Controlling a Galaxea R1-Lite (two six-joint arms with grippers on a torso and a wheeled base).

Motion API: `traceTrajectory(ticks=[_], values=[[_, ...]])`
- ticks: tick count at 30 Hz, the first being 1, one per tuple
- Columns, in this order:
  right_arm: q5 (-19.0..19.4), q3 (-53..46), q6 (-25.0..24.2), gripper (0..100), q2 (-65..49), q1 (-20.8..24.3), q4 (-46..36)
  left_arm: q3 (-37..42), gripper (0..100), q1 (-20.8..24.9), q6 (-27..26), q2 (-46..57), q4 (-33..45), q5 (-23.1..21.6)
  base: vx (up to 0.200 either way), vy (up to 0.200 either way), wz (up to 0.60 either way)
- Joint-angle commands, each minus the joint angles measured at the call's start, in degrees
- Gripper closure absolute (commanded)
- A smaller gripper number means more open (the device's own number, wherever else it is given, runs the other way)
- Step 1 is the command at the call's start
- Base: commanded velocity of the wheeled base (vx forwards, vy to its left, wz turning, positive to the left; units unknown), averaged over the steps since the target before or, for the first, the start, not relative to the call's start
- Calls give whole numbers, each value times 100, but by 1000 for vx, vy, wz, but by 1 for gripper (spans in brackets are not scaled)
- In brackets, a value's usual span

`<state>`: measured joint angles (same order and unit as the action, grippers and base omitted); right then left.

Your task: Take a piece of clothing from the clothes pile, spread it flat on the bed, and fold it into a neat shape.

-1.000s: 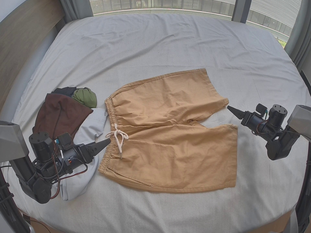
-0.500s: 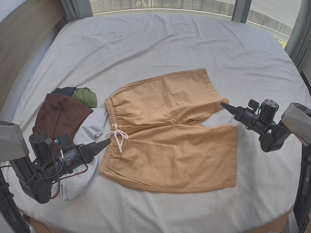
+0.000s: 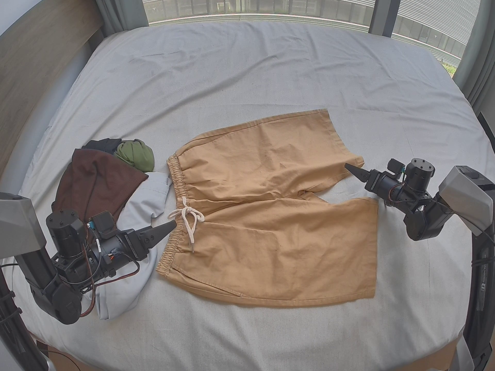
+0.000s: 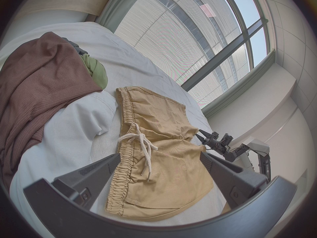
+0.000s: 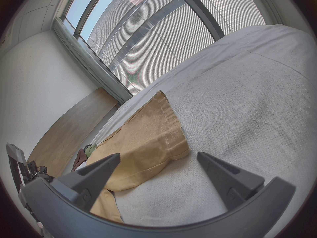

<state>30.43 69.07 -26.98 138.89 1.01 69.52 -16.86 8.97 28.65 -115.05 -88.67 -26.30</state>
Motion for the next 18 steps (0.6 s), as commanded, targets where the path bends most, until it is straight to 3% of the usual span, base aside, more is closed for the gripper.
traceTrajectory(ticks=[1, 7, 11, 18], values=[[7, 106, 0, 100, 112, 22, -9, 7, 0, -1, 0, 1, -1, -7, 0, 0, 0], [-19, 230, 0, 100, 200, 66, -132, 7, 0, -1, 0, 1, -1, 2, 0, 0, 0], [-283, 317, 8, 100, 270, 110, -158, 7, 0, -1, 0, 9, -1, 2, 0, 0, 0], [-301, -122, 26, 100, 7, 127, -79, 7, 0, -1, 9, 45, -1, 2, 0, 0, 0]])
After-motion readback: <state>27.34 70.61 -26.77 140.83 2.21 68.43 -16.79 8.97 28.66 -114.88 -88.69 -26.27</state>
